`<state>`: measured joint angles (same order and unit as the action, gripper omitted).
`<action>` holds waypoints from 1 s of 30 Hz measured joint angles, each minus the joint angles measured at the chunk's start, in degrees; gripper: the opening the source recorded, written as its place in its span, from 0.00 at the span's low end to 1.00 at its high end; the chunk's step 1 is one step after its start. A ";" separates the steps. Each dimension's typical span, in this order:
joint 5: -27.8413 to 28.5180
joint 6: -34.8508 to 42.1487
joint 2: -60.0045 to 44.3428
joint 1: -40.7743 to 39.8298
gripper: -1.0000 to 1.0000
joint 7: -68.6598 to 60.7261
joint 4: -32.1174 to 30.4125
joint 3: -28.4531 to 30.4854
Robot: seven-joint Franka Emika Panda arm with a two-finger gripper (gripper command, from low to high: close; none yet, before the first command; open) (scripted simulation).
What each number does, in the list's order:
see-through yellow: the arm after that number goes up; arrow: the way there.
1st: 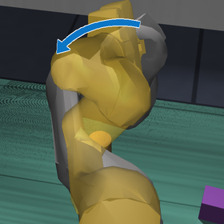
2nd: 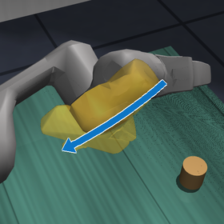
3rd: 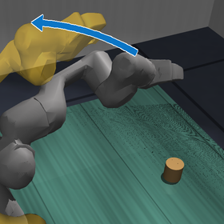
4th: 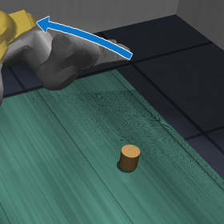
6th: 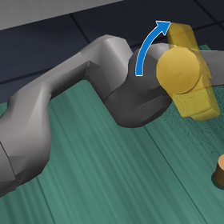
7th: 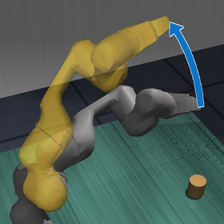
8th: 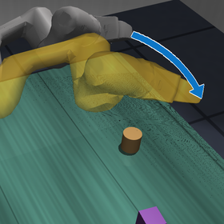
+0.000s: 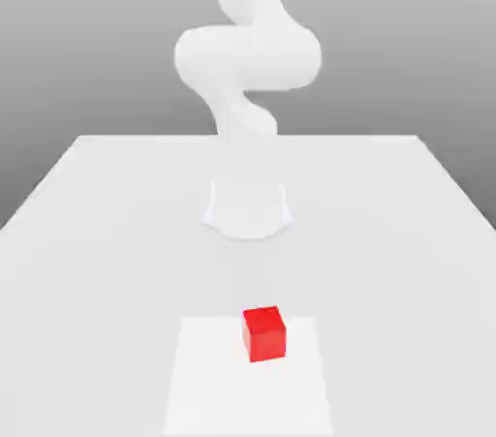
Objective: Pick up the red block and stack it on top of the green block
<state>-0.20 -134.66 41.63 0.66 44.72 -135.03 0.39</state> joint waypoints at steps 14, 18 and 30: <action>-0.74 -19.24 -29.07 3.52 0.50 -7.11 -20.95 1.03; 0.10 -25.71 -38.62 3.93 0.50 -8.45 -26.84 0.77; -0.46 -37.88 -53.19 3.65 0.00 -9.12 -25.97 0.24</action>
<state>-0.66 -172.53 -11.56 4.31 35.59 -161.00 0.63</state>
